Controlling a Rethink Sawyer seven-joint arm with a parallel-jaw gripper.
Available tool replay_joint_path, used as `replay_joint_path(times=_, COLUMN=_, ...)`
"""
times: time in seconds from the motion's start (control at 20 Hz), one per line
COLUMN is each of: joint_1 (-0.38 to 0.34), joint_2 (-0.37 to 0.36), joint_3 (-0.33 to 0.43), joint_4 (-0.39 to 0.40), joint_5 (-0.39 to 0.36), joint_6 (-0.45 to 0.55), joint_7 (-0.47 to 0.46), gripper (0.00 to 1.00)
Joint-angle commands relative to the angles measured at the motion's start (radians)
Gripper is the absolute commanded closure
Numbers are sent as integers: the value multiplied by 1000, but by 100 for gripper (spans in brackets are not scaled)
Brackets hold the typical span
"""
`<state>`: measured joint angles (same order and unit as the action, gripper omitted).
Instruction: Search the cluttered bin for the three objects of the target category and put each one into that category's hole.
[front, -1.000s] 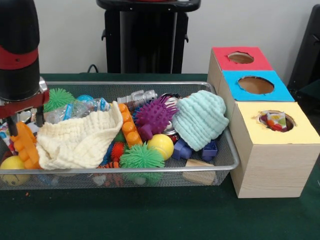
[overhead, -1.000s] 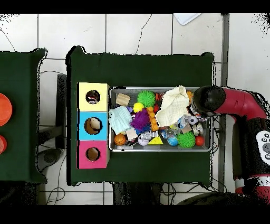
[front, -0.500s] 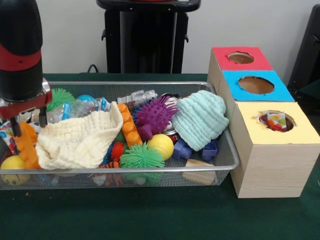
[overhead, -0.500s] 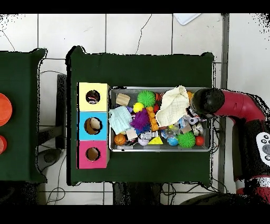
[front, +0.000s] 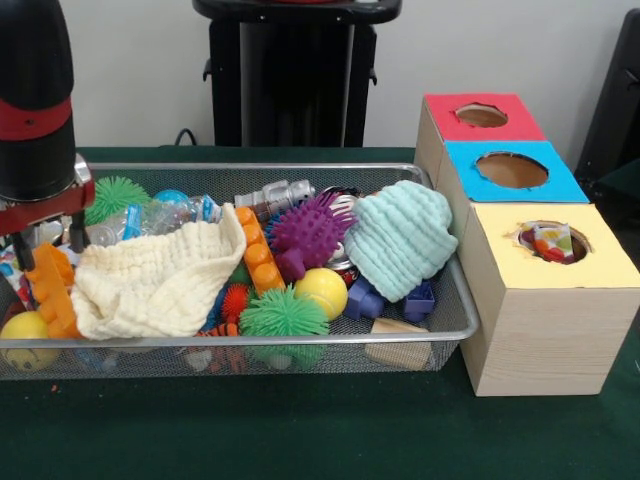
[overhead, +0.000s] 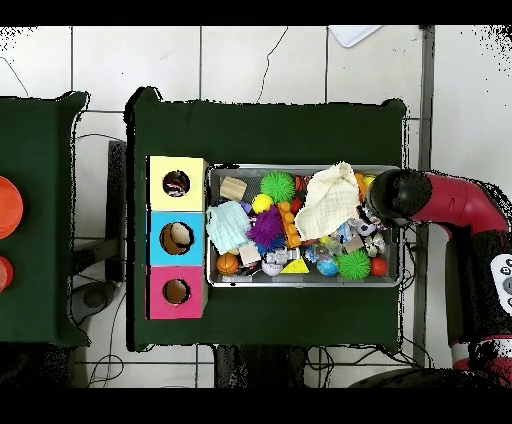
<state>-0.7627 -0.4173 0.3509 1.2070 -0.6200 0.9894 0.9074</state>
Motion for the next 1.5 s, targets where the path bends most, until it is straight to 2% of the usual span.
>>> replay_joint_path(times=0.05, joint_1=-6, joint_2=-20, joint_3=54, joint_4=58, joint_5=-69, joint_6=-13, joint_7=-249, gripper=0)
replay_joint_path(times=0.4, joint_1=-8, joint_2=-13, joint_3=58, joint_4=49, joint_5=-67, joint_6=-20, joint_7=-248, gripper=0)
replay_joint_path(times=0.8, joint_1=-20, joint_2=-69, joint_3=64, joint_4=17, joint_5=-54, joint_6=27, joint_7=-289, gripper=0)
replay_joint_path(times=1.25, joint_1=-39, joint_2=-45, joint_3=85, joint_4=-46, joint_5=-54, joint_6=33, joint_7=-327, gripper=0)
replay_joint_path(times=1.5, joint_1=-67, joint_2=-41, joint_3=107, joint_4=-26, joint_5=-29, joint_6=23, joint_7=-327, gripper=0)
